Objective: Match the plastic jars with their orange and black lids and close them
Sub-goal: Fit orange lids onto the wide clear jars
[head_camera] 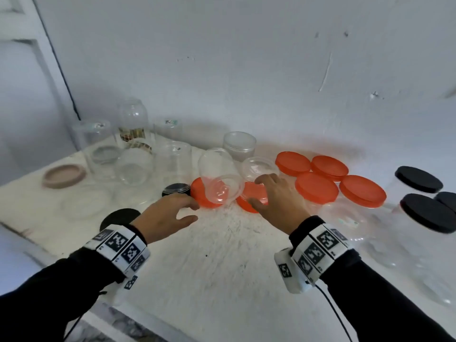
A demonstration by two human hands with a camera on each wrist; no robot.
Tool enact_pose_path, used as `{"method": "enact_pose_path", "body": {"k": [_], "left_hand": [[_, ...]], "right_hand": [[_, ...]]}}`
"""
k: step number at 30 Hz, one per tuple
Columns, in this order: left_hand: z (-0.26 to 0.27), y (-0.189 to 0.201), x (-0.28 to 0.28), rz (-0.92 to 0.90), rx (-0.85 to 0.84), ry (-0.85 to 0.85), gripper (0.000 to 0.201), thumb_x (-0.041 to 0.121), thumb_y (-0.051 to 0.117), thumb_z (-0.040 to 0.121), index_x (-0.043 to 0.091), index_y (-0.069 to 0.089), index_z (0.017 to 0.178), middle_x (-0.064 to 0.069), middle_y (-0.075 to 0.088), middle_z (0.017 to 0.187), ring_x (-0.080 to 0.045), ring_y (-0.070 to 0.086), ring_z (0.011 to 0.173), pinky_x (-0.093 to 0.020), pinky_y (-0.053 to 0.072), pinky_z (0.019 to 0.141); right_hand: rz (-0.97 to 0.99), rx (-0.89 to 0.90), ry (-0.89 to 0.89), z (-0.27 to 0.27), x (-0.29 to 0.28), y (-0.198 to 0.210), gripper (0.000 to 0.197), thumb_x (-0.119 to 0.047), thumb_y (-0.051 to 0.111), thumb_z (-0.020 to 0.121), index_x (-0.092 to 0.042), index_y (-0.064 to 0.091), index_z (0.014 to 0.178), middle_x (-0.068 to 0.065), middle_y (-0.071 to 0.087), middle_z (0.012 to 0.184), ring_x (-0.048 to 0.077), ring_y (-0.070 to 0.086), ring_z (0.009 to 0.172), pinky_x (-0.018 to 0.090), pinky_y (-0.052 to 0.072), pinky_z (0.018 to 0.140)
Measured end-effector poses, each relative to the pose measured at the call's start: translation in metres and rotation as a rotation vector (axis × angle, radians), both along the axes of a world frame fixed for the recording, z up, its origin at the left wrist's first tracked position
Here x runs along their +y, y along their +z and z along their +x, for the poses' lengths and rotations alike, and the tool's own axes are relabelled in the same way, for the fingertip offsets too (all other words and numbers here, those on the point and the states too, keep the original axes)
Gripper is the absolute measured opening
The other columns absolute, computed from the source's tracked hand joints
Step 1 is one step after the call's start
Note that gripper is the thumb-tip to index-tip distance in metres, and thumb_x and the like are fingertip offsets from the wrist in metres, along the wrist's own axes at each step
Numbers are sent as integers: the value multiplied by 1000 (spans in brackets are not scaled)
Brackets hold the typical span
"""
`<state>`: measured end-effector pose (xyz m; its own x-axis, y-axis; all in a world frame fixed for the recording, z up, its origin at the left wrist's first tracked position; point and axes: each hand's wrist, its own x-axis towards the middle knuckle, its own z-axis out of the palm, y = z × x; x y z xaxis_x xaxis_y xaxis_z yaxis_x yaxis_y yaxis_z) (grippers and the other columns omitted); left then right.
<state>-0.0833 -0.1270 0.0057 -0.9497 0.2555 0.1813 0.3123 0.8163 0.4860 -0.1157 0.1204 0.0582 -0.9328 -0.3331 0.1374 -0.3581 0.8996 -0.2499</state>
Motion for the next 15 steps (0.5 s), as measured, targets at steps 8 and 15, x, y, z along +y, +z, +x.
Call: {"method": "enact_pose_path", "body": {"k": [8,15], "left_hand": [[-3,-7,-95,-255,-244,-57,61,41,68,79,29,41,132,13,38,136,-8,30,125,-24,30,102],[-6,-16,-138,-419,-406,-170,85,37,75,72,25,28,142,5,21,148,-14,14,135,-29,23,110]], "right_hand": [[3,39,-76,-32,-80,-14,75,-59,56,81,-18,31,139,4,25,146,28,27,131,45,37,100],[111,93,-221,-44,-108,-28,83,-67,53,77,-14,29,137,11,35,139,34,35,124,45,37,97]]}}
